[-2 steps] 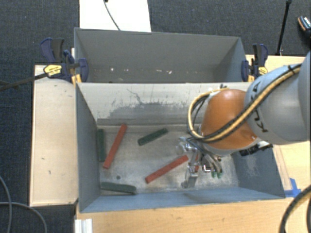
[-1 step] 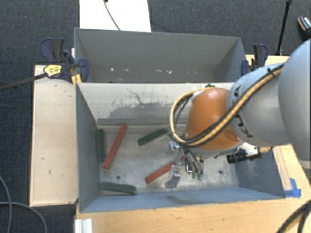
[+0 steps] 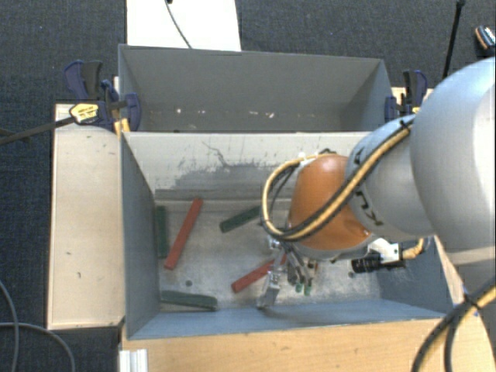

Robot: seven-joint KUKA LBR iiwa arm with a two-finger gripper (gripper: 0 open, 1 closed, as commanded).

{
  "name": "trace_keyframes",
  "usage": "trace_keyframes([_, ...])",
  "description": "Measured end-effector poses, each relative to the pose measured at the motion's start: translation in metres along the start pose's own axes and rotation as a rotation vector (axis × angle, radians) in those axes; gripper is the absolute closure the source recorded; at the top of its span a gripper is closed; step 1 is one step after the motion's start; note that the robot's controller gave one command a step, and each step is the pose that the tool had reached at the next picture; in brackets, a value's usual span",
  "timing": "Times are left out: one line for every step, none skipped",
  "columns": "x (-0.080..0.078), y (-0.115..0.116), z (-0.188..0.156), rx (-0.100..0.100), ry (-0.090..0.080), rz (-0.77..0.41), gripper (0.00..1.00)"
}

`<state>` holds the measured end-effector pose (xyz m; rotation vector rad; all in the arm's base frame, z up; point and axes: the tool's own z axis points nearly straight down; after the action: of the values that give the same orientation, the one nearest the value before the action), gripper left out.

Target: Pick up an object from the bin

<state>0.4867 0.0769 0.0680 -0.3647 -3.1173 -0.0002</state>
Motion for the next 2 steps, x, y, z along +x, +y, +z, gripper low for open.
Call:
trace_keyframes([0.0001, 0.0001, -0.0001, 0.000, 0.000, 0.001, 0.00])
trace_keyframes([0.0001, 0.0002, -0.0003, -0.001, 0.000, 0.003, 1.00])
